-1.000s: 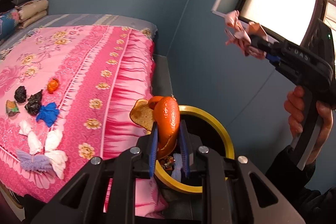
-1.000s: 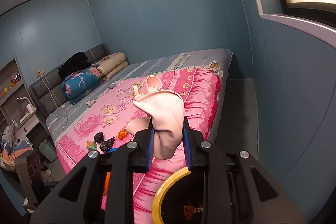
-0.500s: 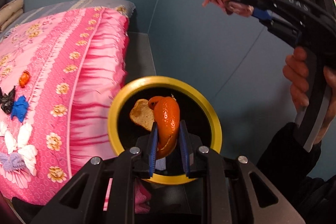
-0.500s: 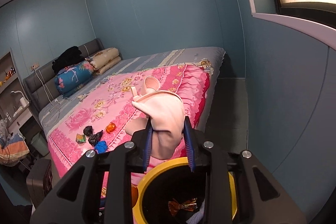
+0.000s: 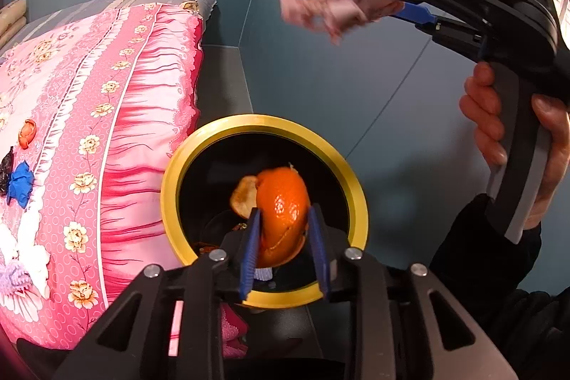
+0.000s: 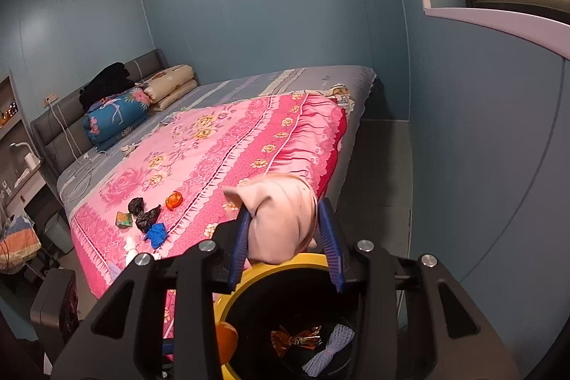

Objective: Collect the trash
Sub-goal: 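Carry both items over the bin and open both tools to drop them, then move both tools back over the bed toward the green packet and blue glove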

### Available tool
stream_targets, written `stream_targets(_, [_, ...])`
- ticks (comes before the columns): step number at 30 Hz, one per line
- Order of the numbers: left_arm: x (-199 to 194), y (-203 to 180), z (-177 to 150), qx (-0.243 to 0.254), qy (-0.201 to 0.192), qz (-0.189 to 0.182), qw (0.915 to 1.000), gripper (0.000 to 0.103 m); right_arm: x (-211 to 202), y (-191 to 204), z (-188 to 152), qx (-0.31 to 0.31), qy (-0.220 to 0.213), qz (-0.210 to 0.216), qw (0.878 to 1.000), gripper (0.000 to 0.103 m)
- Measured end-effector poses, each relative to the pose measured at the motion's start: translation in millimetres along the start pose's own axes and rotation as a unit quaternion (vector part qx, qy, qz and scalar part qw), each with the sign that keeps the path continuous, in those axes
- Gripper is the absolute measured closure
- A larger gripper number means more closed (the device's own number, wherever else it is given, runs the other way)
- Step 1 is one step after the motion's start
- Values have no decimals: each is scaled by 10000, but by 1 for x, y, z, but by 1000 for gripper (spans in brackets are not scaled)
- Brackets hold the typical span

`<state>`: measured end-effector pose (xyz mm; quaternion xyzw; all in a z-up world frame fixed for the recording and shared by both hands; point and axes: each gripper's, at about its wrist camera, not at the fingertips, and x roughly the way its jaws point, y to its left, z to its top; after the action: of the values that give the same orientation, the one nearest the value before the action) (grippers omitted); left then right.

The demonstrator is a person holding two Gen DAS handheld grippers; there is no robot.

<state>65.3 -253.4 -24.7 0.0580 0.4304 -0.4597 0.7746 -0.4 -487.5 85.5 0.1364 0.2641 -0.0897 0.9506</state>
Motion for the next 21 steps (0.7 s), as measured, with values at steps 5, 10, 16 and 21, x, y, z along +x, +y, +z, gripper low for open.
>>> stream_targets(5, [-8,1,0,-62,-159,59,9998,47,-1,-10,0,228,-86,-13,9997,52])
stream_targets(10, [-14,10,1,-212,-262,178,9993,30,-2,-8,1,188,-138,127,9996,46])
stream_targets(16, [-28,31,0,-379,-494,576,9964,19,1,7,2,11,-250,433,9987,39])
stream_targets(21, [-46,60,-1,-635,-713,963,9908,15,16,32,8,-227,-199,762,9966,36])
